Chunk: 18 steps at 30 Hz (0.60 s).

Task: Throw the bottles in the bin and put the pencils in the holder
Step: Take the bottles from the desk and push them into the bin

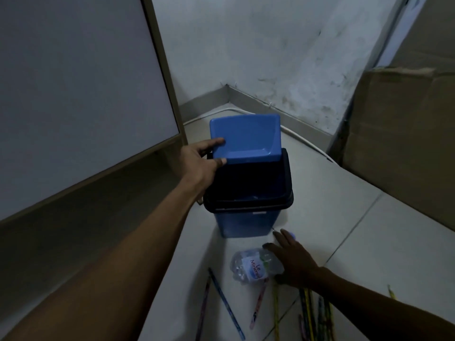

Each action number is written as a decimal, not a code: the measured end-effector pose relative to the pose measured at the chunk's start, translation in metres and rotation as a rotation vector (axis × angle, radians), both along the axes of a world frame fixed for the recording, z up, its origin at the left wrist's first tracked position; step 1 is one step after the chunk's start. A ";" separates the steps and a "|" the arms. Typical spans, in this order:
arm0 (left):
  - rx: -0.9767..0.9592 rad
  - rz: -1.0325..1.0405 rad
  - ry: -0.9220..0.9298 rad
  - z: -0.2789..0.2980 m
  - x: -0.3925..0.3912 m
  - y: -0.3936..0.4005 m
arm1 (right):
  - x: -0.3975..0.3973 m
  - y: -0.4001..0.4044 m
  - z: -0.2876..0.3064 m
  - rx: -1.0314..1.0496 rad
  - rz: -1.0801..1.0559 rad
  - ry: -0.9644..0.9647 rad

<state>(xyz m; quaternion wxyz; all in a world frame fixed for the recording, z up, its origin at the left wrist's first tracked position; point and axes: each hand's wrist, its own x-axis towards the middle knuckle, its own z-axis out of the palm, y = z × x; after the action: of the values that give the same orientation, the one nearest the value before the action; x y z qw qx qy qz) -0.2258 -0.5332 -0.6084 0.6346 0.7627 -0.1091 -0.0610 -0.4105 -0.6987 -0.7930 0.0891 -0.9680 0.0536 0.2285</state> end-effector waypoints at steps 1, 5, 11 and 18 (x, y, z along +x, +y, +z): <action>0.001 -0.004 -0.003 -0.001 0.000 0.000 | -0.001 0.000 -0.003 0.010 0.001 -0.026; 0.013 -0.017 0.000 -0.002 -0.001 0.003 | -0.003 -0.002 -0.008 0.089 0.030 -0.155; 0.045 -0.040 -0.042 0.001 0.001 0.005 | -0.006 -0.003 0.069 0.547 -0.071 -0.345; 0.068 -0.041 -0.077 0.001 0.003 0.006 | -0.007 -0.009 0.192 1.238 -0.180 -0.441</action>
<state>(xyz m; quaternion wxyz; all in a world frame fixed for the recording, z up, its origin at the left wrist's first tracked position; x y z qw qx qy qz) -0.2225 -0.5272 -0.6077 0.6022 0.7832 -0.1469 -0.0482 -0.4176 -0.7073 -0.6013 0.6564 -0.7540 -0.0263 0.0054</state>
